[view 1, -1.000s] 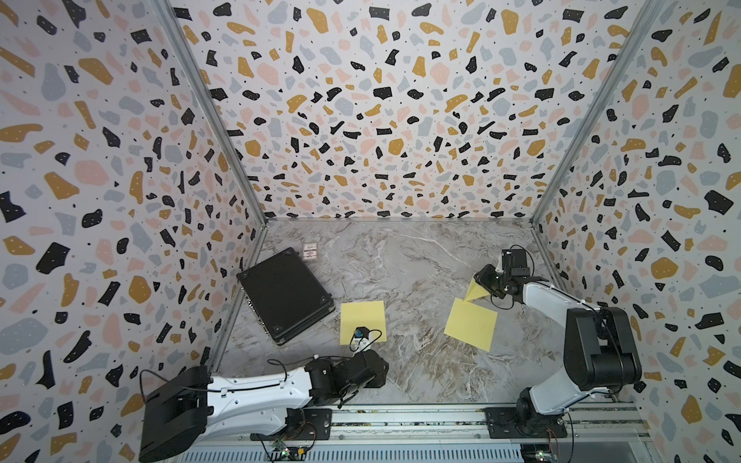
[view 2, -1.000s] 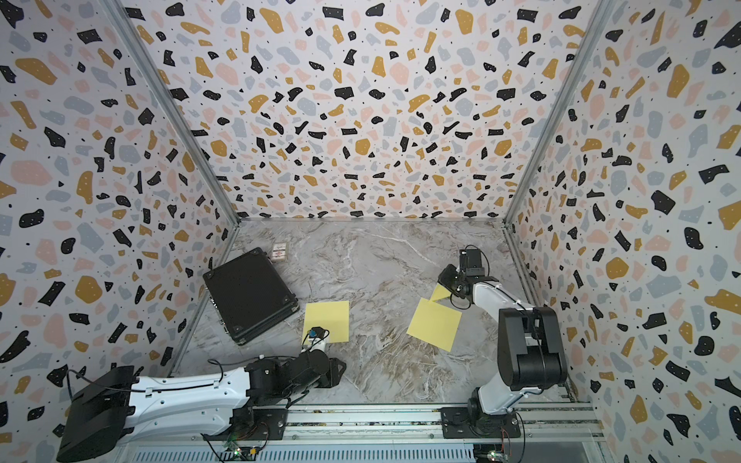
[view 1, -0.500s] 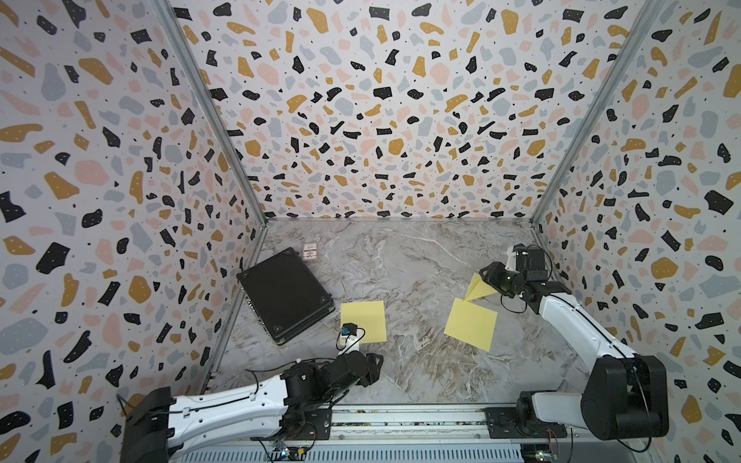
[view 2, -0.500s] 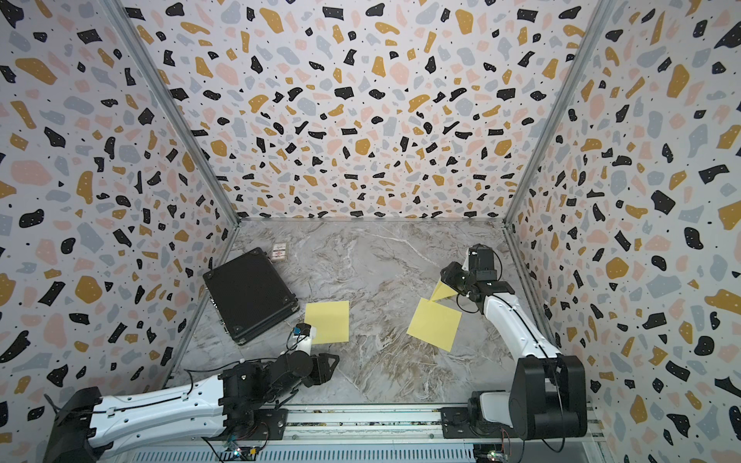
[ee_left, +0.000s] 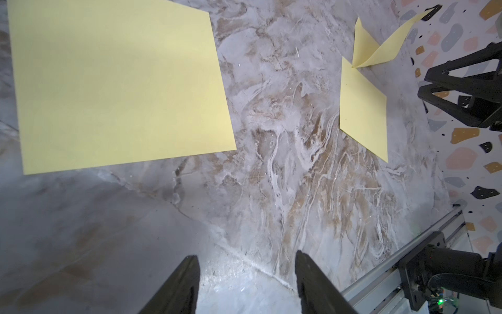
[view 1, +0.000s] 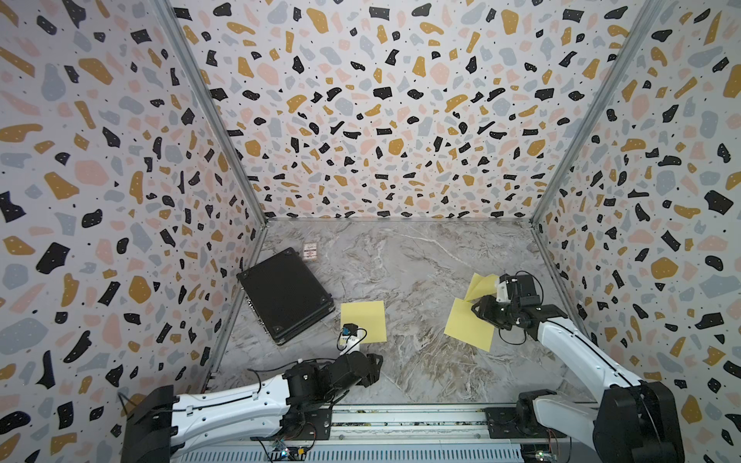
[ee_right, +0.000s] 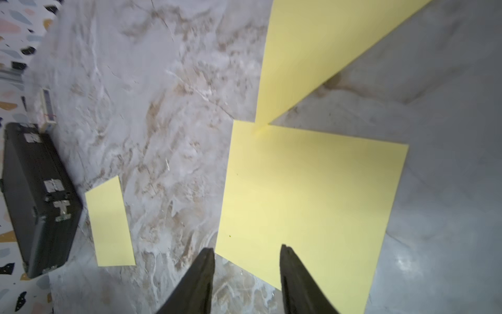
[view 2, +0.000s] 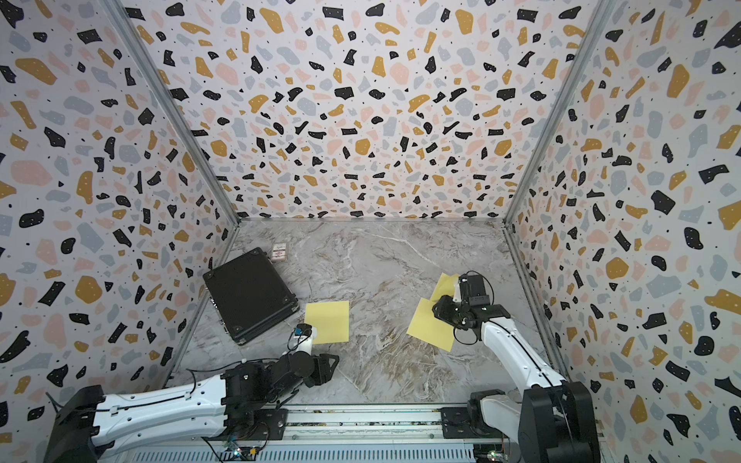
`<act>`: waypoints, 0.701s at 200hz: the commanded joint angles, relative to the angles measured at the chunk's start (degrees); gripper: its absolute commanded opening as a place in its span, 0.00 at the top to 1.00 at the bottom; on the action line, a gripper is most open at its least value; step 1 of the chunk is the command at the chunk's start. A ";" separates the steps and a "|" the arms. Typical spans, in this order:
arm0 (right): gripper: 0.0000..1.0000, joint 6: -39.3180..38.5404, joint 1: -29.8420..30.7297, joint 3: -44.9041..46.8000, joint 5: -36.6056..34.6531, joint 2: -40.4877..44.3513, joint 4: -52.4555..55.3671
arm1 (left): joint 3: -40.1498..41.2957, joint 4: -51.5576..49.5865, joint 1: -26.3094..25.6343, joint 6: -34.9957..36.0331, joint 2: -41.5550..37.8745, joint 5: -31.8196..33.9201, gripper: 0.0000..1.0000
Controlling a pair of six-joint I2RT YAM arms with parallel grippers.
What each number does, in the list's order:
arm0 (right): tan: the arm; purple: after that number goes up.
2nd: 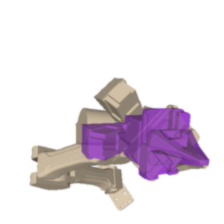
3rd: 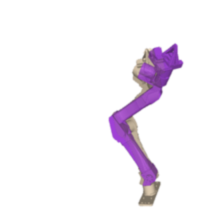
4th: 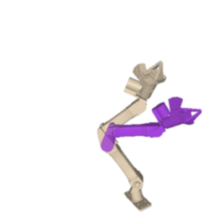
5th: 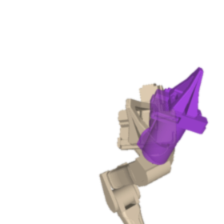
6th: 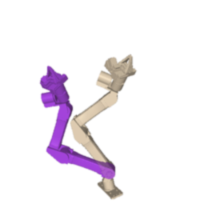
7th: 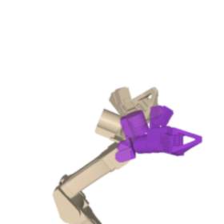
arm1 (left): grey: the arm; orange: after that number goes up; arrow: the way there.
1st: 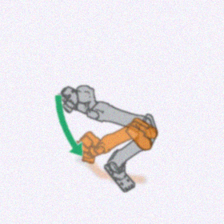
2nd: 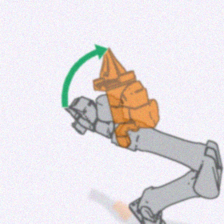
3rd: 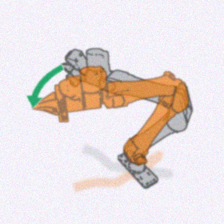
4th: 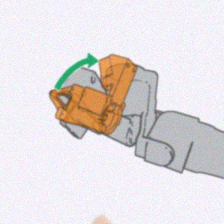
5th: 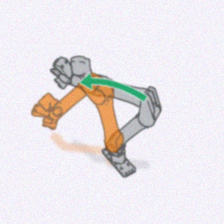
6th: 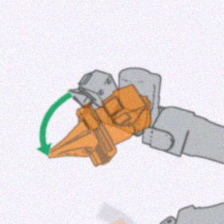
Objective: Fold the square paper diagonally
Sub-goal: Move the paper to the center of the board.
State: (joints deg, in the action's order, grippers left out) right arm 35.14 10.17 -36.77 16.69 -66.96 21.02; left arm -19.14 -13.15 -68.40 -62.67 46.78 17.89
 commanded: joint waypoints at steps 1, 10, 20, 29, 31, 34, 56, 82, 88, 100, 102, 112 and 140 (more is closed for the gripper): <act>0.56 -1.43 1.76 0.49 -0.94 -3.61 -0.31 | -1.75 2.34 0.28 1.72 2.19 -0.89 0.40; 0.56 -1.72 2.49 0.26 -1.34 -5.62 -0.69 | -1.95 4.14 0.28 1.61 3.07 -1.12 0.40; 0.56 -2.07 3.19 -0.09 -1.76 -7.63 -1.04 | -1.96 4.81 0.27 1.51 3.78 -1.41 0.41; 0.57 -2.38 3.94 -0.29 -2.36 -9.02 -1.32 | -1.96 5.18 0.29 1.45 4.19 -1.68 0.41; 0.57 -2.43 4.08 -0.31 -2.54 -9.25 -1.42 | -1.89 5.20 0.29 1.42 4.26 -1.66 0.41; 0.57 -2.51 4.35 -0.44 -2.83 -9.66 -1.43 | -1.87 5.29 0.29 1.34 4.34 -1.63 0.41; 0.57 -3.10 6.51 -0.84 -4.44 -12.11 -0.98 | -1.55 5.02 0.29 0.74 4.62 -1.50 0.42; 0.57 -3.14 10.63 -0.93 -5.83 -14.27 0.08 | -0.99 3.28 0.29 -0.72 3.81 0.00 0.42; 0.57 -3.06 11.77 -0.85 -6.33 -14.50 0.33 | -0.90 3.10 0.29 -1.01 3.57 0.48 0.43; 0.58 -2.64 14.12 -0.33 -6.74 -14.69 0.85 | -0.95 0.43 0.29 -1.52 2.86 1.33 0.43; 0.58 -2.51 14.49 -0.28 -6.78 -14.65 0.93 | -0.91 0.19 0.29 -1.56 2.72 1.46 0.43; 0.58 -1.78 16.23 0.48 -6.62 -14.11 1.09 | -0.84 -0.74 0.29 -1.83 1.98 2.02 0.43; 0.58 0.73 21.73 2.69 -6.89 -9.65 1.92 | -0.07 -1.29 0.29 -2.19 0.35 2.50 0.44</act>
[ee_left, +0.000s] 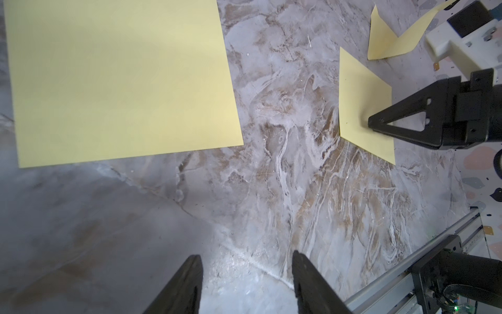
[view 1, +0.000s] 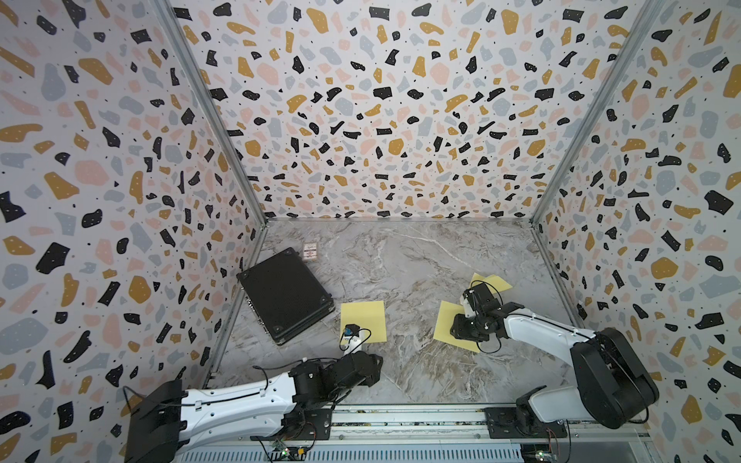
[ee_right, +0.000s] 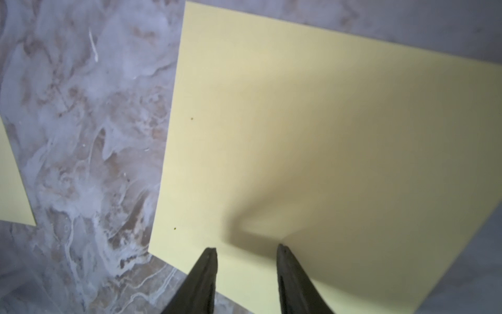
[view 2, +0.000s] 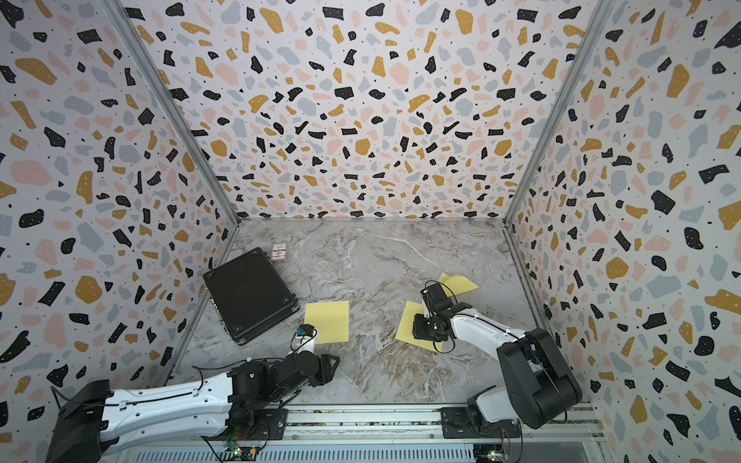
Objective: Fold the square paper diagonally
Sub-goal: Move the paper to the center of the board.
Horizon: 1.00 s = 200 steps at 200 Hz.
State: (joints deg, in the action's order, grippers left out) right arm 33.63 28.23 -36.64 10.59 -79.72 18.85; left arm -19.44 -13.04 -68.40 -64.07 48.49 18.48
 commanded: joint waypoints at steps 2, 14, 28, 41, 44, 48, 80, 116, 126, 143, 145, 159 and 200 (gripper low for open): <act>0.58 2.41 4.09 2.68 -0.82 3.51 4.26 | 0.27 -1.40 0.26 -0.79 -1.37 1.84 0.44; 0.58 3.34 6.48 3.19 -1.09 5.98 5.44 | 0.37 -1.07 0.29 -0.71 -1.31 1.67 0.45; 0.58 4.55 8.40 3.82 -0.88 8.65 6.63 | 0.07 -0.32 0.29 -0.12 -0.69 0.92 0.47; 0.58 5.16 10.04 4.40 -0.23 10.82 7.43 | -0.45 0.82 0.28 0.58 0.51 -0.06 0.49; 0.58 5.28 10.43 4.47 -0.19 11.27 7.70 | -0.62 1.22 0.29 0.80 0.88 -0.37 0.50; 0.58 5.38 10.88 4.46 -0.30 11.92 8.29 | -0.95 1.76 0.29 1.23 1.32 -0.80 0.51; 0.59 7.42 12.64 3.87 -3.82 20.50 16.47 | -6.80 6.20 0.96 7.27 9.51 -5.63 0.57; 0.58 13.00 12.64 3.16 -13.85 31.52 28.27 | -19.85 12.18 5.40 17.22 26.57 -16.33 0.64; 0.58 14.67 12.64 3.24 -15.80 33.17 30.58 | -24.37 13.14 6.87 19.28 32.10 -20.44 0.67; 0.58 17.60 12.64 4.04 -17.84 35.24 33.10 | -32.77 12.33 7.41 22.82 40.77 -22.88 0.70; 0.57 17.98 12.64 4.19 -18.05 35.56 33.40 | -33.78 11.94 7.41 23.24 41.52 -22.83 0.70; 0.57 19.92 12.56 5.22 -19.34 37.33 34.45 | -40.41 9.17 7.45 25.98 47.63 -22.74 0.70; 0.51 24.47 12.47 7.38 -23.24 43.90 36.51 | -51.73 5.46 8.38 31.59 59.53 -23.37 0.70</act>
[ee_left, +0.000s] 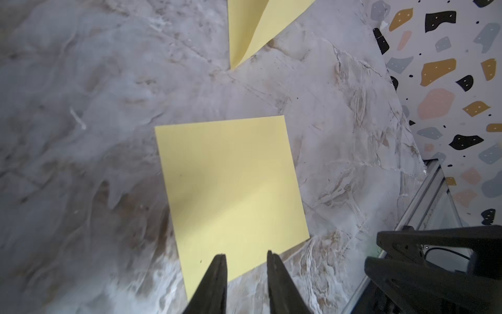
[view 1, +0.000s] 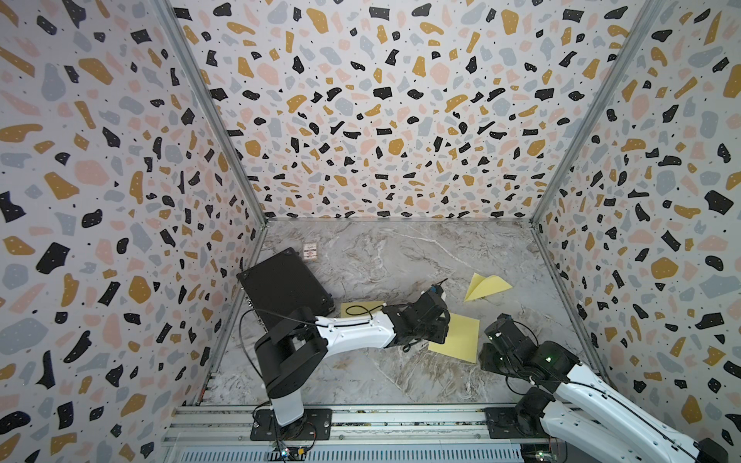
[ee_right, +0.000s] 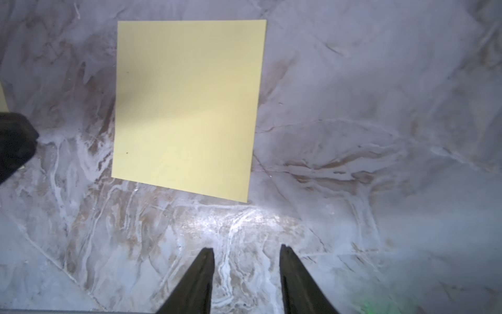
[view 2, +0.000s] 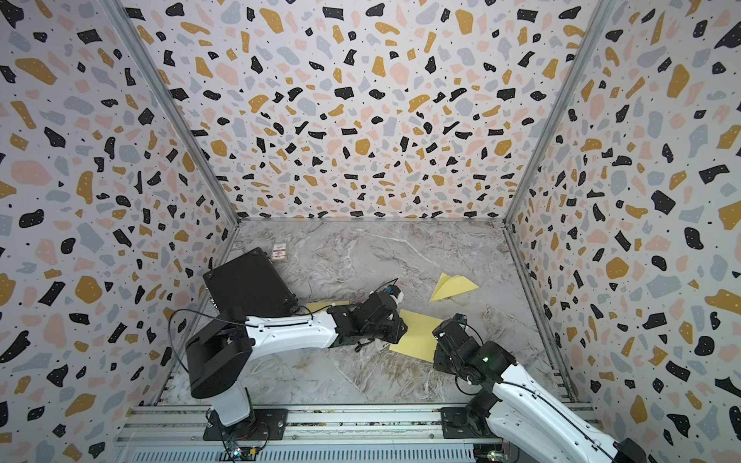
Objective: Fold the square paper diagonally
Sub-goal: Move the paper to the center of the board, then fold the paper at the center of the board.
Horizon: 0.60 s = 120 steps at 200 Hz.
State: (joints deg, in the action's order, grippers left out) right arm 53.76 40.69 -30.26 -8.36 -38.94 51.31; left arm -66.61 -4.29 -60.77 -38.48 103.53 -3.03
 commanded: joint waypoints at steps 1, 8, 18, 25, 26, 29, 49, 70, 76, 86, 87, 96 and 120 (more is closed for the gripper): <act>0.51 4.43 0.01 1.08 -4.33 3.23 4.06 | -4.79 -3.45 0.79 6.07 4.62 -1.88 0.70; 0.50 4.89 0.01 1.28 -4.46 3.66 3.98 | -6.31 -4.47 1.04 6.70 6.53 -1.88 0.70; 0.50 5.30 -0.08 1.42 -4.32 3.85 4.03 | -8.12 -5.58 1.33 7.63 8.59 -1.90 0.70; 0.50 5.47 -0.08 1.49 -4.22 3.78 3.97 | -8.79 -5.71 1.51 8.14 9.70 -2.03 0.70; 0.50 5.47 -0.08 1.46 -4.17 3.74 3.97 | -8.88 -5.72 1.57 8.19 9.91 -2.05 0.70; 0.50 5.56 -0.08 1.48 -4.06 3.62 3.97 | -9.21 -5.72 1.68 8.29 10.40 -2.11 0.70; 0.50 5.83 -0.08 1.37 -3.46 3.10 3.97 | -11.26 -5.63 2.78 9.19 13.28 -3.59 0.70; 0.50 6.45 -0.08 1.90 -2.76 3.32 3.57 | -13.48 -7.34 3.46 9.92 15.79 -3.57 0.70; 0.50 6.58 -0.10 2.12 -2.56 3.34 3.17 | -13.92 -7.81 3.55 9.92 16.40 -3.56 0.70; 0.50 6.86 -0.08 2.65 -2.15 3.34 2.64 | -14.16 -8.26 3.55 9.57 17.09 -3.70 0.71; 0.50 6.87 -0.08 2.70 -2.12 3.34 2.60 | -14.16 -8.27 3.55 9.48 17.12 -3.72 0.71; 0.49 7.14 -0.08 3.10 -1.76 2.96 2.08 | -13.56 -8.39 3.55 8.64 17.47 -3.70 0.72; 0.49 7.55 -0.08 3.21 -0.54 0.75 0.81 | -10.30 -8.43 3.55 6.15 16.98 -2.20 0.81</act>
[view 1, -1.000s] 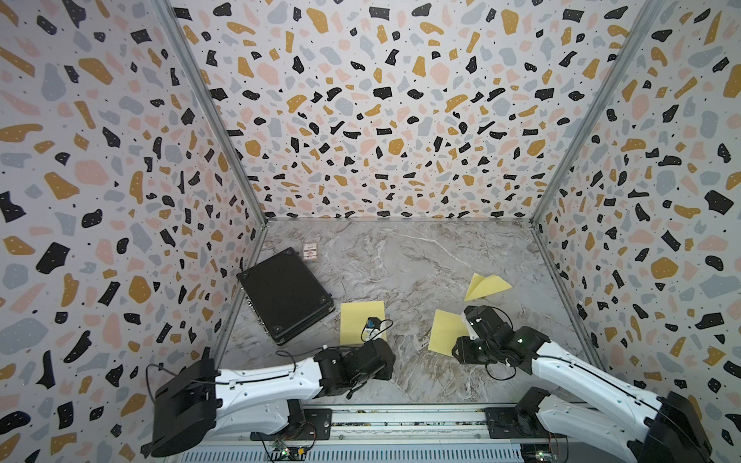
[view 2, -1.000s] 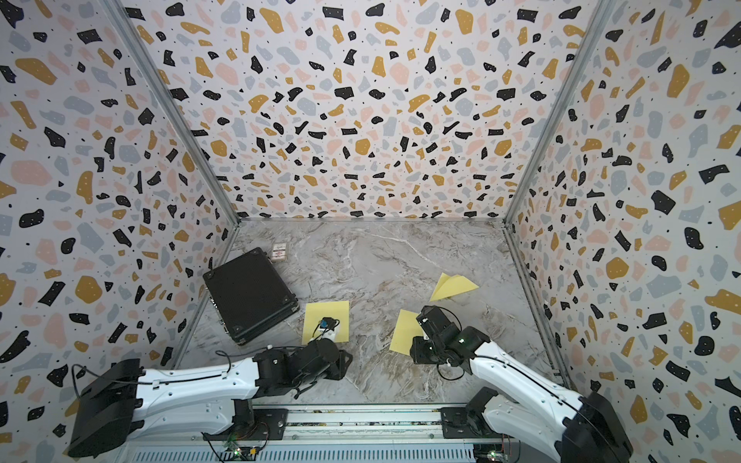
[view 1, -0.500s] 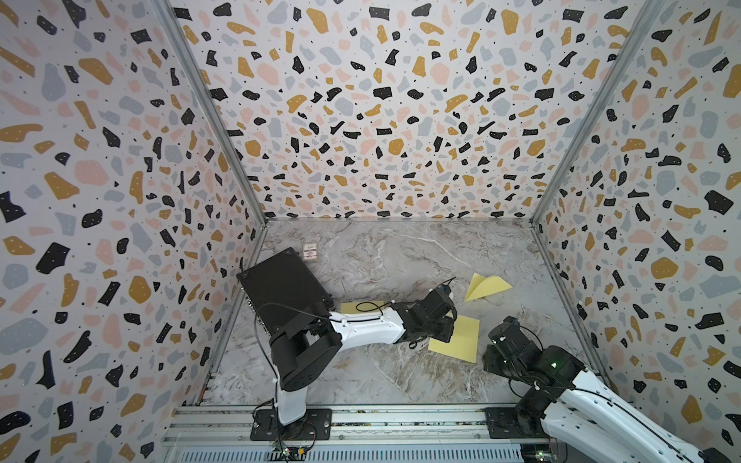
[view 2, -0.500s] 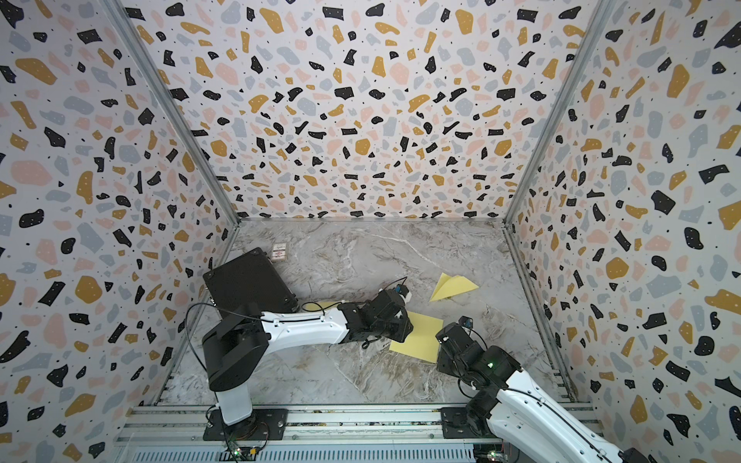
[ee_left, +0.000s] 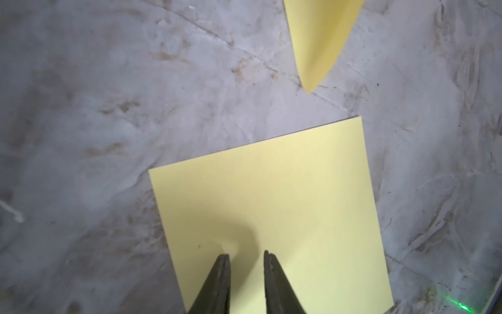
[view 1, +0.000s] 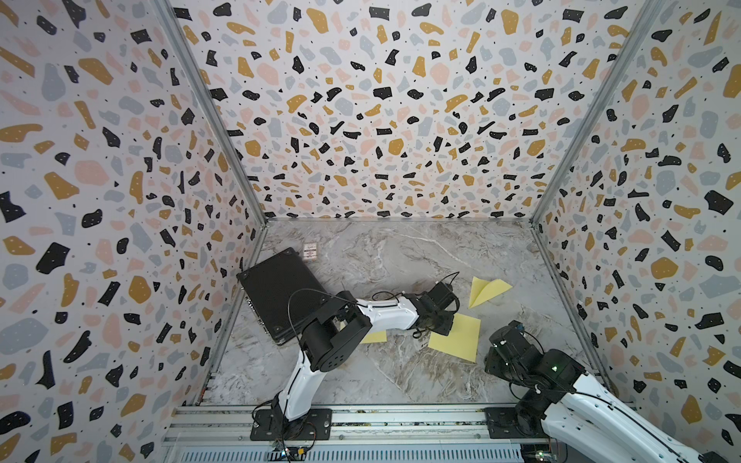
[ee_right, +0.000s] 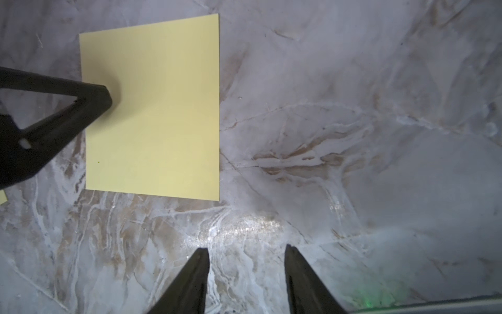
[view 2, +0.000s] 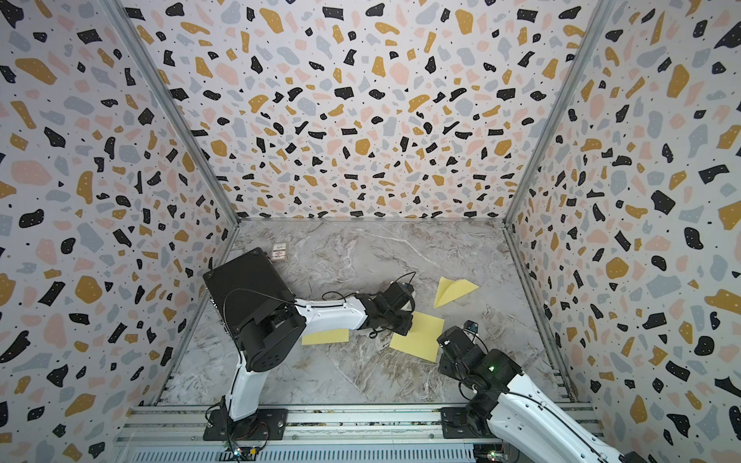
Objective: Fold the square paper diagonally
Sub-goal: Fold the paper at the center of the board.
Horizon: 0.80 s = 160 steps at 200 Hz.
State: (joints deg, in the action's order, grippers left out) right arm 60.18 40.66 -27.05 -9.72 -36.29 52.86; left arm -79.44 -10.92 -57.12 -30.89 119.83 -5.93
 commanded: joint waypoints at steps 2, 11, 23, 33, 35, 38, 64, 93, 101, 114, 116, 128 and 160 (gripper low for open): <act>0.49 1.09 -0.06 -0.06 0.81 -2.10 -0.74 | 2.89 -1.82 -0.09 -1.73 0.60 0.91 0.81; 0.49 0.99 -0.06 -0.39 0.73 -3.08 -0.74 | 4.26 -2.31 -0.09 -2.97 0.57 1.87 0.85; 0.49 0.90 -0.06 -0.64 0.77 -4.07 -0.74 | 5.82 -3.75 -0.16 -5.07 0.45 3.04 0.93; 0.49 1.22 -0.06 -0.59 0.60 -4.54 -0.83 | 7.76 -3.88 -0.19 -7.22 -0.04 3.55 0.99; 0.49 1.29 -0.06 -0.56 0.54 -4.59 -0.85 | 8.28 -3.68 -0.20 -7.70 -0.21 3.56 1.00; 0.49 1.45 -0.06 -0.54 0.52 -4.58 -0.91 | 9.12 -3.27 -0.18 -8.42 -0.51 3.56 1.00; 0.49 2.28 -0.07 -0.40 0.50 -4.40 -1.97 | 16.38 0.11 -0.41 -14.01 -3.82 4.16 1.00; 0.48 2.99 -0.19 -1.14 1.88 -4.26 -3.61 | 23.35 1.48 -0.50 -21.06 -9.73 6.76 1.00; 0.48 3.10 -0.15 -0.95 2.85 -4.42 -4.71 | 25.64 2.57 -0.67 -23.00 -11.81 7.38 1.00; 0.48 3.42 -0.15 -0.52 4.69 -4.89 -6.68 | 29.10 3.55 -1.05 -26.20 -15.23 8.68 1.00; 0.48 3.47 -0.15 -0.43 5.01 -5.03 -7.04 | 29.61 3.76 -1.06 -26.71 -15.63 8.86 1.00; 0.48 3.64 -0.15 0.25 7.39 -5.82 -9.51 | 32.22 4.12 -1.29 -29.62 -18.05 9.66 1.00; 0.50 3.64 -0.11 3.07 15.99 -8.62 -19.84 | 38.42 7.93 -2.37 -37.89 -21.61 9.80 1.00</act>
State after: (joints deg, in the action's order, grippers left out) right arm 63.02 40.62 -25.78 -1.26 -43.07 41.56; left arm -46.41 1.45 -58.52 -60.03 98.02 2.13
